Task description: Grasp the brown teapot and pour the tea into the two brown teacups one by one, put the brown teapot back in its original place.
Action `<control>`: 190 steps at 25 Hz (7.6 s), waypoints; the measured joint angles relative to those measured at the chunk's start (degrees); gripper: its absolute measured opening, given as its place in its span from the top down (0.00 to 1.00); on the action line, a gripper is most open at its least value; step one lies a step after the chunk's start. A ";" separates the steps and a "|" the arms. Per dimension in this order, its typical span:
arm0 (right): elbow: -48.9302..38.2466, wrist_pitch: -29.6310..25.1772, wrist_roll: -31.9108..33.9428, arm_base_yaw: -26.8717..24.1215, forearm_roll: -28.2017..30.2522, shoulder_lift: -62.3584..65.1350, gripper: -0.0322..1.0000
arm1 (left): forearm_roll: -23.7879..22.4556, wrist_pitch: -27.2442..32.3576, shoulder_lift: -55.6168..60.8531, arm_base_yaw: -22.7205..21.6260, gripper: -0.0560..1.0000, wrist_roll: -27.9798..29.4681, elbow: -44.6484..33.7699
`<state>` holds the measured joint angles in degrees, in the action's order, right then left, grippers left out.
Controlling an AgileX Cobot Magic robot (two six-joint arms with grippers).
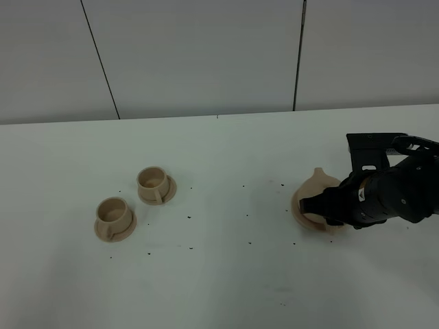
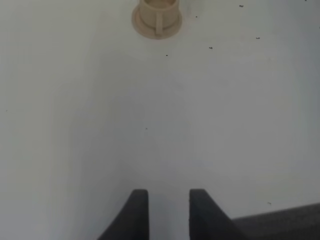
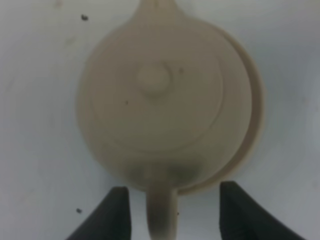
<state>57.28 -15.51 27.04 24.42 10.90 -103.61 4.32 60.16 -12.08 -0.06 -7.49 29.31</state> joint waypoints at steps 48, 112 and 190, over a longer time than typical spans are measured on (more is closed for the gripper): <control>0.00 1.20 0.00 -1.14 0.05 -2.01 0.67 | 0.00 0.00 0.00 0.00 0.69 0.00 0.00; 0.06 1.88 -1.85 -1.14 -0.31 -2.17 0.87 | 0.00 0.00 0.00 0.00 0.69 0.00 0.00; 10.34 -16.35 -81.65 -1.14 -47.62 -0.36 0.87 | 0.00 0.00 0.00 0.00 0.69 0.00 0.00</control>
<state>67.62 -31.86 -54.61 23.28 -36.72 -103.98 4.32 60.16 -12.08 -0.06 -7.49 29.31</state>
